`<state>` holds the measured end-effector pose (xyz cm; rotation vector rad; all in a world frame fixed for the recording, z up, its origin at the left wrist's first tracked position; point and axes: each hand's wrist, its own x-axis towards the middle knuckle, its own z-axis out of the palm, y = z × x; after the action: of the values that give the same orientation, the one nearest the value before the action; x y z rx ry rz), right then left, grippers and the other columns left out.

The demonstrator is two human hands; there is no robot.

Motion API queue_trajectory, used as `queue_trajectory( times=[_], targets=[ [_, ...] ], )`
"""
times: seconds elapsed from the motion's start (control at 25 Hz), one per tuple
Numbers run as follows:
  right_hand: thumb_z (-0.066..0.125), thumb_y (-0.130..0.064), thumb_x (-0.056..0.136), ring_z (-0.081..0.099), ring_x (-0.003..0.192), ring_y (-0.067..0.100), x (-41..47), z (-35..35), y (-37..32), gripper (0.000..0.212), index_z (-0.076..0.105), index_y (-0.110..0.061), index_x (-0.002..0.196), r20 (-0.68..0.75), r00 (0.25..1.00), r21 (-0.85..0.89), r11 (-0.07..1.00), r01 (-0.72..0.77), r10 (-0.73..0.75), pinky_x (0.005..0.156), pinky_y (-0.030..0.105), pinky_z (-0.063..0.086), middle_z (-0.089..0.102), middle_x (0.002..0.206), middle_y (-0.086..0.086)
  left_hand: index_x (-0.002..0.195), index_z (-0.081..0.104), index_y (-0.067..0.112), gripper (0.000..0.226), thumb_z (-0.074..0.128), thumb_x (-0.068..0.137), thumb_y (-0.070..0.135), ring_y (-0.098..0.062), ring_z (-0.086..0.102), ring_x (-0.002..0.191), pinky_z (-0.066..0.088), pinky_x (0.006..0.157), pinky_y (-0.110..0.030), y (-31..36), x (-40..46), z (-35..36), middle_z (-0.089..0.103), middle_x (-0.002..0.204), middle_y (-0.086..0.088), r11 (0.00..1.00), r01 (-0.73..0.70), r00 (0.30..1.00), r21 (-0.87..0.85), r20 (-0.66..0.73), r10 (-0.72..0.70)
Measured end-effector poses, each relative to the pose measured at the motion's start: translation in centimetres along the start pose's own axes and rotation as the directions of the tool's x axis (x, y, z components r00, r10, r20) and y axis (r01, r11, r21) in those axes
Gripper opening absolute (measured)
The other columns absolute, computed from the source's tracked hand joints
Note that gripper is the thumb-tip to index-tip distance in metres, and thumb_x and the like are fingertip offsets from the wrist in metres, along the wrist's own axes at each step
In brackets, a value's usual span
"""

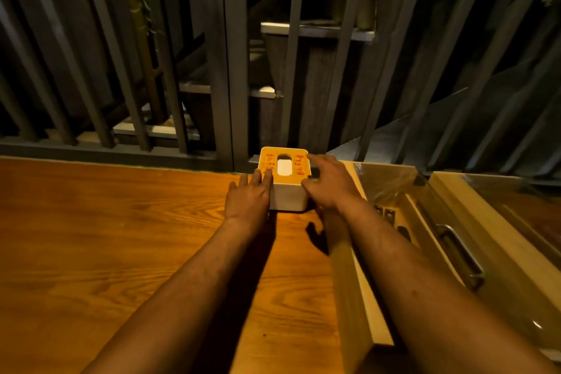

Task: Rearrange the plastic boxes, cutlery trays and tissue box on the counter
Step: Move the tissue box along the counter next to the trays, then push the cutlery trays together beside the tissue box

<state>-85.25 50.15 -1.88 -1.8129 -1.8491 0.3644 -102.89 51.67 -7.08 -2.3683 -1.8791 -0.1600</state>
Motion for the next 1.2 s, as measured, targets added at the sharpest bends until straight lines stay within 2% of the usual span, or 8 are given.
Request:
queue_trajectory(
  times=[0.08, 0.16, 0.24, 0.32, 0.44, 0.56, 0.72, 1.2],
  targets=[
    [0.065, -0.039, 0.084, 0.032, 0.141, 0.028, -2.9, -1.4, 1.0, 0.065, 0.039, -0.032, 0.143, -0.027, 0.998, 0.188, 0.981, -0.043, 0.048, 0.112, 0.048, 0.033, 0.034, 0.154, 0.004, 0.153, 0.017, 0.022, 0.081, 0.064, 0.089, 0.035, -0.033, 0.030, 0.141, 0.033, 0.111, -0.049, 1.5, -3.1, -1.4, 0.034, 0.156, -0.008, 0.994, -0.032, 0.999, -0.108, -0.038, 0.028],
    [0.068, -0.036, 0.082, 0.036, 0.138, 0.025, -6.9, -3.3, 2.2, 0.064, 0.043, -0.033, 0.140, 0.000, 0.999, 0.324, 0.945, -0.037, 0.039, 0.108, 0.044, 0.039, 0.037, 0.152, 0.002, 0.150, 0.029, 0.027, 0.063, 0.056, 0.094, 0.035, -0.026, 0.035, 0.140, 0.032, 0.111, -0.043, 4.0, -7.4, -2.8, 0.041, 0.152, -0.004, 0.955, -0.061, 0.989, -0.292, -0.144, 0.019],
    [0.070, -0.026, 0.083, 0.042, 0.133, 0.019, -11.5, -5.8, 3.6, 0.061, 0.046, -0.031, 0.139, 0.035, 0.999, 0.315, 0.949, -0.003, -0.009, 0.100, 0.031, 0.040, 0.040, 0.149, 0.000, 0.146, 0.037, 0.035, 0.053, 0.051, 0.096, 0.039, -0.018, 0.037, 0.139, 0.034, 0.109, -0.034, 6.9, -12.1, -4.3, 0.043, 0.151, 0.005, 0.874, -0.093, 0.976, -0.477, -0.219, -0.016],
    [0.071, -0.028, 0.082, 0.044, 0.129, 0.013, -16.5, -7.9, 5.6, 0.060, 0.049, -0.032, 0.137, 0.048, 0.998, 0.218, 0.975, 0.035, -0.047, 0.097, 0.026, 0.037, 0.044, 0.144, -0.004, 0.144, 0.038, 0.042, 0.050, 0.050, 0.095, 0.044, -0.009, 0.034, 0.139, 0.030, 0.105, -0.023, 9.9, -17.1, -5.9, 0.040, 0.151, 0.013, 0.809, -0.147, 0.970, -0.569, -0.241, 0.007],
    [0.060, -0.061, 0.080, 0.033, 0.140, 0.010, -23.1, -10.2, 8.0, 0.061, 0.047, -0.041, 0.136, 0.046, 0.995, -0.007, 0.996, 0.093, -0.093, 0.112, 0.032, 0.028, 0.039, 0.149, -0.015, 0.144, 0.030, 0.051, 0.051, 0.044, 0.095, 0.054, -0.005, 0.024, 0.143, 0.026, 0.109, -0.023, 13.8, -22.0, -6.8, 0.028, 0.156, 0.019, 0.812, -0.163, 0.977, -0.561, -0.209, 0.052],
    [0.040, -0.081, 0.076, 0.012, 0.147, 0.006, -26.1, -11.3, 9.1, 0.077, 0.028, -0.048, 0.144, 0.056, 0.995, -0.240, 0.967, 0.090, -0.079, 0.121, 0.044, 0.010, 0.020, 0.156, -0.022, 0.146, 0.026, 0.051, 0.054, 0.041, 0.094, 0.057, -0.009, 0.020, 0.145, 0.035, 0.112, -0.033, 15.6, -23.4, -6.5, 0.020, 0.160, 0.015, 0.861, -0.140, 0.982, -0.489, -0.181, 0.057],
    [0.047, -0.078, 0.075, 0.004, 0.149, 0.013, -26.6, -11.5, 11.2, 0.090, 0.008, -0.046, 0.149, 0.111, 0.979, -0.387, 0.900, 0.202, -0.172, 0.120, 0.047, 0.003, 0.008, 0.162, -0.014, 0.147, 0.018, 0.051, 0.058, 0.040, 0.094, 0.058, -0.012, 0.023, 0.145, 0.042, 0.105, -0.033, 16.6, -24.2, -4.7, 0.007, 0.163, 0.015, 0.905, -0.138, 0.982, -0.403, -0.177, 0.071],
    [0.061, -0.066, 0.077, 0.007, 0.150, 0.019, -17.2, -10.3, 11.4, 0.088, 0.017, -0.042, 0.149, 0.185, 0.970, -0.371, 0.903, 0.215, -0.155, 0.118, 0.048, 0.003, 0.014, 0.162, -0.010, 0.150, 0.023, 0.043, 0.058, 0.040, 0.095, 0.055, -0.019, 0.038, 0.140, 0.051, 0.090, -0.031, 14.8, -16.5, -3.6, 0.018, 0.162, 0.007, 0.954, -0.096, 0.977, -0.285, -0.208, 0.036]
  ],
)
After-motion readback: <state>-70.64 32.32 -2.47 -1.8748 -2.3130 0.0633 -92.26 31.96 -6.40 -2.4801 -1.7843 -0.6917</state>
